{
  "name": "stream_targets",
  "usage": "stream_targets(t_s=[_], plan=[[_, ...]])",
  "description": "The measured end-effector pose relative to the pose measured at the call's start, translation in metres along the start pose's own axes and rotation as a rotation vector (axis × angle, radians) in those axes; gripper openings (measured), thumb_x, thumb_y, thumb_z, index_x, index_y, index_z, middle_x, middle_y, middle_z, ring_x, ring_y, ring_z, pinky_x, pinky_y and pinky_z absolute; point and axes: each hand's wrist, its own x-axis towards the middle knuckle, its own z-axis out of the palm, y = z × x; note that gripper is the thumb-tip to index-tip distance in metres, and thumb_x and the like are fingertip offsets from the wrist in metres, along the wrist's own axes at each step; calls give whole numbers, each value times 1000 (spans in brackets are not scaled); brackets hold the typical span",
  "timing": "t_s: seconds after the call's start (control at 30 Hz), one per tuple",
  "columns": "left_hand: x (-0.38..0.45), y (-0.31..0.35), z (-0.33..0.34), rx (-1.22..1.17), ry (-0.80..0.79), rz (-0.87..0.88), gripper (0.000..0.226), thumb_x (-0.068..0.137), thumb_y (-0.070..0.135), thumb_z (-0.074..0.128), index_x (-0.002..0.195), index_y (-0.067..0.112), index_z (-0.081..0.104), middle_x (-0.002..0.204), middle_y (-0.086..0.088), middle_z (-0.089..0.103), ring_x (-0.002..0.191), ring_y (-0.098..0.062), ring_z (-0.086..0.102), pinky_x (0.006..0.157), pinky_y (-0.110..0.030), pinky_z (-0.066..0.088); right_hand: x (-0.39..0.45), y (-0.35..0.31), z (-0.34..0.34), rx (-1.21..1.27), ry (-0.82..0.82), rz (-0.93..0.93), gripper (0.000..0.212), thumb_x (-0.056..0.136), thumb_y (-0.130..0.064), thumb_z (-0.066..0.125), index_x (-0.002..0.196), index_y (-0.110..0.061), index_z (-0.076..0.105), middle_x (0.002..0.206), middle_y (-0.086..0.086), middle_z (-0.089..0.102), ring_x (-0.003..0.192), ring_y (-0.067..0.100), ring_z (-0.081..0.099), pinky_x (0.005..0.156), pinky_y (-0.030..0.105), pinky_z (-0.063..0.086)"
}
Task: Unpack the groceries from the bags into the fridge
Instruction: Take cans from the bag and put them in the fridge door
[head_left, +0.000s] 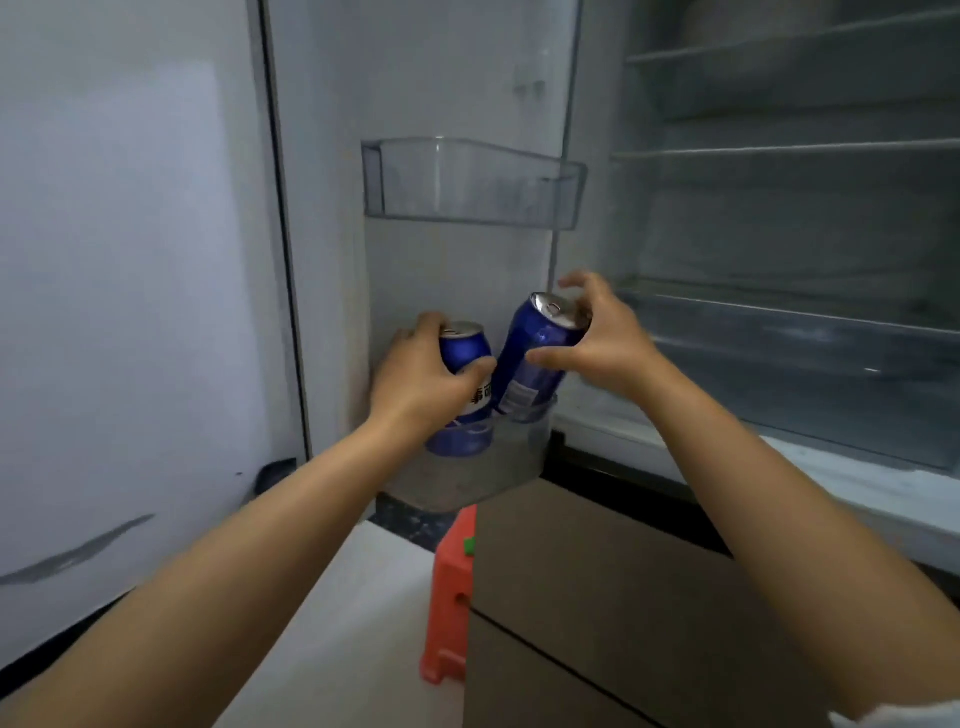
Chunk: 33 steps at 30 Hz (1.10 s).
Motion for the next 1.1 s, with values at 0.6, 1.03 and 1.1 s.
stream_targets(t_s=[0.6,1.03,1.1], plan=[[7,16,7,463,-4,-270,34,101,24,35,111,1,57,116,-19,60,90,-30,54,70,-30,36,71,12,7,-263,-600,-138,34,89,-4,54,123,-8,57,123,12,59,99,25,60,72,25,51],[-20,12,-13,700,106,-172,28,92,16,43,110,7,63,115,-15,62,104,-35,58,75,-34,45,40,9,32,-622,-487,-469,55,93,-18,44,145,-18,26,150,5,32,131,26,40,106,35,39],[-28,9,-36,770,101,-216,27,92,18,44,109,10,65,111,-14,65,101,-35,60,71,-32,43,30,1,31,-576,-384,-506,49,93,-20,46,141,-16,36,148,4,35,129,26,43,102,34,42]])
